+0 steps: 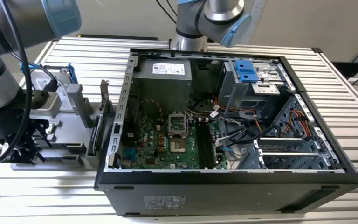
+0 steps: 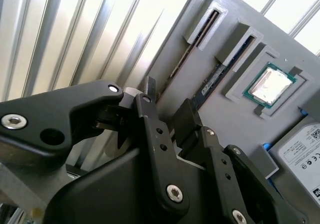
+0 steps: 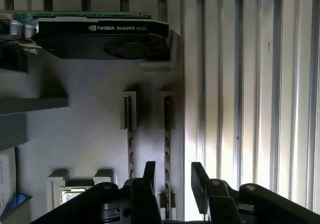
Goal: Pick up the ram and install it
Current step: 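Pick up the ram and move it above insertion slot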
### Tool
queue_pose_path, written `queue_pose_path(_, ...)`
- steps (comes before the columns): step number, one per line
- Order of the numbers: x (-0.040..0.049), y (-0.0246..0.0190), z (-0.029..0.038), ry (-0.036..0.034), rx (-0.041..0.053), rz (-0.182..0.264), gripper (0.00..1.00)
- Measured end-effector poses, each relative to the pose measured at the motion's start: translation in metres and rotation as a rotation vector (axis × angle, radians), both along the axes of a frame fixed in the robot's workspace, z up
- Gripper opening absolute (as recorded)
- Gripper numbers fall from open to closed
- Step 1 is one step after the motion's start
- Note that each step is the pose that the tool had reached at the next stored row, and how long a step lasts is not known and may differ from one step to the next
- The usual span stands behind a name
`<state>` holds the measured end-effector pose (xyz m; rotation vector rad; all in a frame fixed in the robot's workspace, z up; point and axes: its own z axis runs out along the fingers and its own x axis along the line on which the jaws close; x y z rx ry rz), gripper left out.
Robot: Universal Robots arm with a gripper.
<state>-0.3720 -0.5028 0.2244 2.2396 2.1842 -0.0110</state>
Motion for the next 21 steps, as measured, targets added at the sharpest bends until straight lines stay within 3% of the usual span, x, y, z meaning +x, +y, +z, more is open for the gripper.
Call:
queue_pose_path(6, 0.0, 0.0006, -0.0051, 0.0004, 0.002, 0.011, 1.0)
queue_pose_path(21, 0.0, 0.0019, -0.018, 0.0007, 0.0173, 0.044, 1.0)
